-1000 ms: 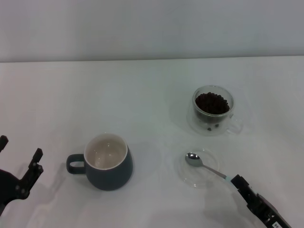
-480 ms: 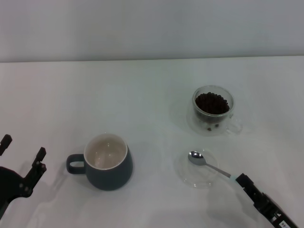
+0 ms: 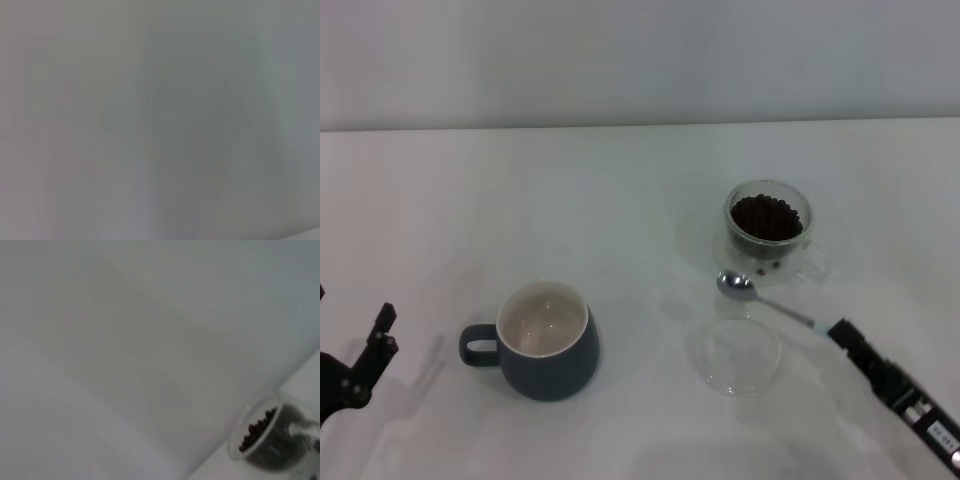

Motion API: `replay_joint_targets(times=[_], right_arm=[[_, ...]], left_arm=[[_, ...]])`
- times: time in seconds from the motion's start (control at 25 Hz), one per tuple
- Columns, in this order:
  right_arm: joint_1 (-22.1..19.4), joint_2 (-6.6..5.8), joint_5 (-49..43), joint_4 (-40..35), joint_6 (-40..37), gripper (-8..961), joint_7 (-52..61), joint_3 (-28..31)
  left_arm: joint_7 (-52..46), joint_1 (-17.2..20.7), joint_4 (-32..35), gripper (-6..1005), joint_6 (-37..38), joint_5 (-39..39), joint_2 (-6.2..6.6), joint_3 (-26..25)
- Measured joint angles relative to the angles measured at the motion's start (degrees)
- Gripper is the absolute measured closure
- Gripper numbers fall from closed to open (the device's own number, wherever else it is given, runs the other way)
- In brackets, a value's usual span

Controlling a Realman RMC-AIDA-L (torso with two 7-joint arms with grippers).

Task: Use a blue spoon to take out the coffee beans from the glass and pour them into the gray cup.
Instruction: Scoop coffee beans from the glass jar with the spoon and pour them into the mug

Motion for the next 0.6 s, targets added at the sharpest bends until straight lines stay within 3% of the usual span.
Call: replay_joint_targets(times=[0.32,0.6], right_arm=[[3.5,-0.02,0.0,-6.6,-5.3,798,5.6,-0.4],[7.0,-0.01,0.0,-16.6,-6.4,797,14.3,-2.0]], left_arm=[[-0.4,-0.2,-0.4,242,-0.1,-1.7,0.17,0.0],[-2.9,-1.1,-1.4,242,-0.7,-3.8,0.19,0.0]])
